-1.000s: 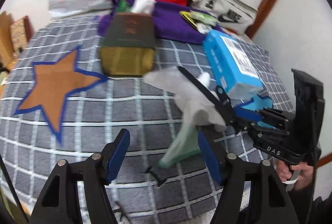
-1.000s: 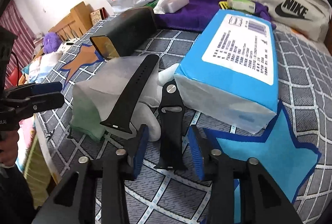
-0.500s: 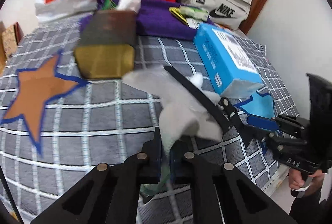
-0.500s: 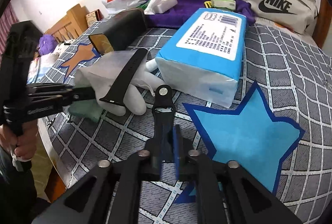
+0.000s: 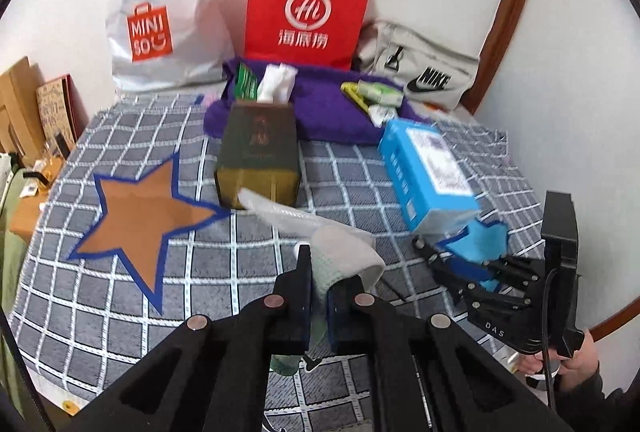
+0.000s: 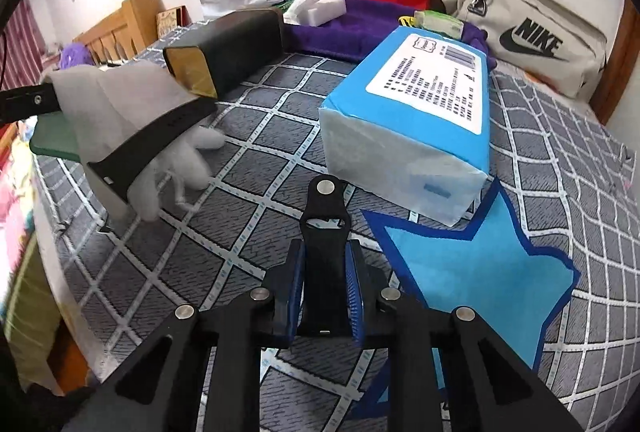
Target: Organize soft objects
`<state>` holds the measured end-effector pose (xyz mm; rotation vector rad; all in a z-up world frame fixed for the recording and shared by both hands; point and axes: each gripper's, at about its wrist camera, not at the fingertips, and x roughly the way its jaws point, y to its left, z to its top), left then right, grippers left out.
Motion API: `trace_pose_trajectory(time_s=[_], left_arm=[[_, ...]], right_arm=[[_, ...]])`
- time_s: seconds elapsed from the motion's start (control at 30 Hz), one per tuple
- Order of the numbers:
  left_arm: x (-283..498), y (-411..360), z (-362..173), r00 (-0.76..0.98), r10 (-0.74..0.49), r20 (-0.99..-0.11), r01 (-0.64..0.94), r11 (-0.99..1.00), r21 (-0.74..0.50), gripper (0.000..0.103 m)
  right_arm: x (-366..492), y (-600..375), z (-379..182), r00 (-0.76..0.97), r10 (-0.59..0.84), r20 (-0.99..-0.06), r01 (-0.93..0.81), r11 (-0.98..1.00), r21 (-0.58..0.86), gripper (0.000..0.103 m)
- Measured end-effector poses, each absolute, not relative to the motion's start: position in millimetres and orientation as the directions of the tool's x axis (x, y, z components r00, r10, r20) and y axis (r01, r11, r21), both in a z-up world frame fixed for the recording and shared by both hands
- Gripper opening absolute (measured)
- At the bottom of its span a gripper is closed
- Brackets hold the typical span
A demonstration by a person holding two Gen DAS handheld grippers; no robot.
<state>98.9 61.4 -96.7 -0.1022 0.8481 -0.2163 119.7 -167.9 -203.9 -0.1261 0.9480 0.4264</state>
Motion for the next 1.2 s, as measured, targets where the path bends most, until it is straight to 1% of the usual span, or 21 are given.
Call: trace_pose_trajectory(time_s=[0.1, 0.17, 0.63, 0.9, 1.2], left_arm=[[99, 62, -85, 0.661, -0.232, -0.713, 0.148, 0.973, -0.180, 0.006], [99, 63, -78, 0.672, -0.236, -0.701, 0.147, 0.971, -0.186, 0.006], [115, 54, -43, 0.709, -0.238, -0.664, 0.158, 0.971, -0.179, 0.006], [133, 57, -32, 0.718, -0.220, -0.660, 0.137, 0.975, -0.176, 0.006], [152, 65, -21, 0.730, -0.201, -0.653, 0.111, 0.978, -0.177, 0.006]], right_arm=[[117, -176, -193, 0.504, 0.348, -0.791, -0.403, 0.904, 0.141, 0.020], [115, -180, -186, 0.512, 0.357, -0.782, -0.398, 0.905, 0.153, 0.020], [116, -202, -127, 0.589, 0.371, -0.718, -0.384, 0.910, 0.155, 0.020], [134, -206, -96, 0.623, 0.374, -0.687, -0.380, 0.912, 0.152, 0.020], [163, -210, -75, 0.651, 0.379, -0.658, -0.378, 0.913, 0.151, 0.020]])
